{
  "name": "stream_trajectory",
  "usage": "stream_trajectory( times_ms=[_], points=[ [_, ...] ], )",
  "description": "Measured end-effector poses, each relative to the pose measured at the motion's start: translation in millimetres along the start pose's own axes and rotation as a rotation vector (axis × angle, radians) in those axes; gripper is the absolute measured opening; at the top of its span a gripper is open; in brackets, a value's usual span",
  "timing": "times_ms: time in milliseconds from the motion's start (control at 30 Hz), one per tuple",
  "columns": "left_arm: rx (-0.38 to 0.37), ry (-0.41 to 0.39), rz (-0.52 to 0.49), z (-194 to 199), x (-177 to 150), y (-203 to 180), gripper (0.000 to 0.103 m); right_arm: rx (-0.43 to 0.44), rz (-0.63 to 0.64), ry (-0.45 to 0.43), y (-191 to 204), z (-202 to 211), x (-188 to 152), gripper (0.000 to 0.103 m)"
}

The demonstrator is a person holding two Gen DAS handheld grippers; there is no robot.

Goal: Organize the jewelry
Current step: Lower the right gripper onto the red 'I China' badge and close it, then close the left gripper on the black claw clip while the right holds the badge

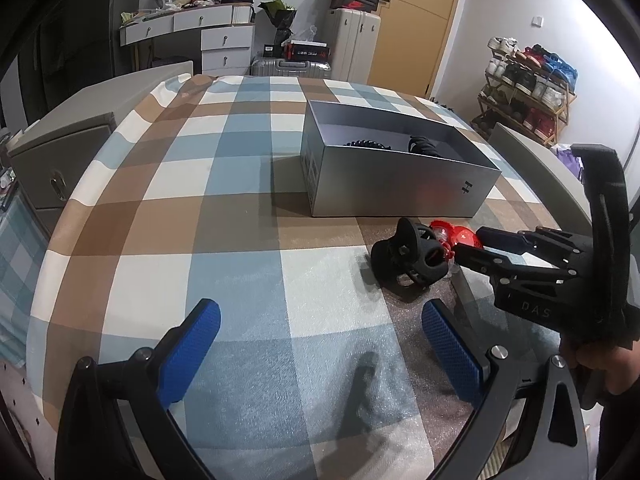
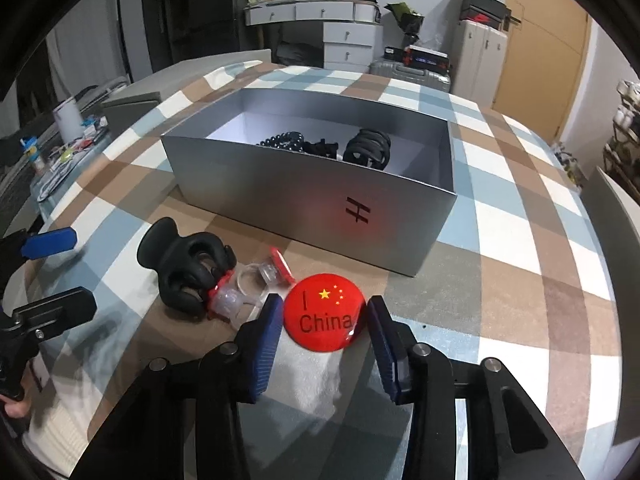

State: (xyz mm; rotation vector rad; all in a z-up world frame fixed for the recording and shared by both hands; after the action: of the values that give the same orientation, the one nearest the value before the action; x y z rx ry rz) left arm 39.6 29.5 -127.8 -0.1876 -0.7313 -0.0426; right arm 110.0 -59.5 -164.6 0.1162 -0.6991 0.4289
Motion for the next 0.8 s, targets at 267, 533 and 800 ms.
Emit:
stream_trajectory(
  times_ms=[267, 533, 800],
  points=[
    [-0.024, -0.005, -0.037, -2, 8, -12, 0.099, 0.059, -0.128, -0.052, -22, 16, -5, 0.042],
    [-0.112, 0.012, -0.019, -15, 24, -23, 0.099, 0.128, -0.207, -0.12, -36, 40, -17, 0.042],
    [-0.18, 0.08, 0.012, -34, 28, -29, 0.098, 0.156, -0.252, -0.158, -46, 53, -27, 0.042]
  ],
)
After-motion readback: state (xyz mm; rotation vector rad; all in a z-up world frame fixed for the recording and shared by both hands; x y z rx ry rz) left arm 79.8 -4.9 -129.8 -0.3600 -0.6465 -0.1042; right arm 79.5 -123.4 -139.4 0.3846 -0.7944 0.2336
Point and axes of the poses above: each gripper's, at about its wrist camera, not at the fingertips, and z roughly against the way its jaws point, y to its left, x to its top, the point moved 5 cm from there along -z, roughly the way its jaws point, and after that the axes turned 1 degree about -x, right-handed, at the moved point
